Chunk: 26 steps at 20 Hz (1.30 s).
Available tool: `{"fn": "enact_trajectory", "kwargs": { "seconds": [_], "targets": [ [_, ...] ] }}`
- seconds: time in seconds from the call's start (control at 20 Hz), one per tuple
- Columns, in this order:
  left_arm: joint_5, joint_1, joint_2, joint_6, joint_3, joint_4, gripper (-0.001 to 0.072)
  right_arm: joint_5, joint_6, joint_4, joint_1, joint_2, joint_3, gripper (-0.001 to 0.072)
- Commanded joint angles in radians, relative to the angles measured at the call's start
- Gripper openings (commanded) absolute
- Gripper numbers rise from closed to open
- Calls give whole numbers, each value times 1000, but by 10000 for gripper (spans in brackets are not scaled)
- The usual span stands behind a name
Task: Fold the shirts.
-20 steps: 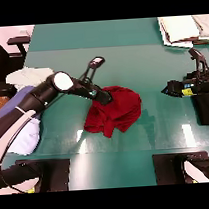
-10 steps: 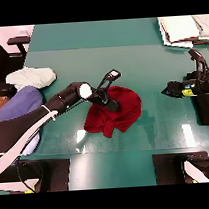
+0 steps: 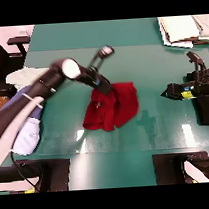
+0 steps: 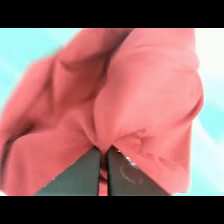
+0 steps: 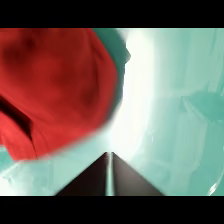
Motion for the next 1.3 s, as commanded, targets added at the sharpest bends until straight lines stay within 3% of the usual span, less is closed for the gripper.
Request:
{"fn": "enact_trajectory", "kwargs": {
  "seconds": [0.0,0.05,0.3,0.45,0.6,0.65,0.7,0.75,0.9,1.25],
  "targets": [
    [-82,133,75,-10,72,18,26,-42,0,86,0,-12,-98,421],
    [-101,162,83,-13,72,18,26,-71,-7,164,0,-35,-148,499],
    [-243,201,73,-13,46,8,26,-295,-252,576,108,-219,-242,498],
    [-293,201,73,-12,9,9,26,-377,-271,595,229,-346,-141,498],
    [-315,201,77,-12,6,10,28,-365,-272,584,281,-446,-12,498],
    [-320,201,85,-13,8,12,200,-354,-272,583,283,-459,15,498],
    [-320,201,93,-14,8,16,461,-341,-272,571,283,-460,39,496],
    [-319,201,98,-25,8,25,529,-329,-272,546,281,-460,62,494],
    [-301,198,92,-86,-34,26,529,-278,-271,508,277,-459,108,494],
    [-143,122,59,-137,-228,4,529,-275,-271,508,275,-460,110,493]
  ]
}}
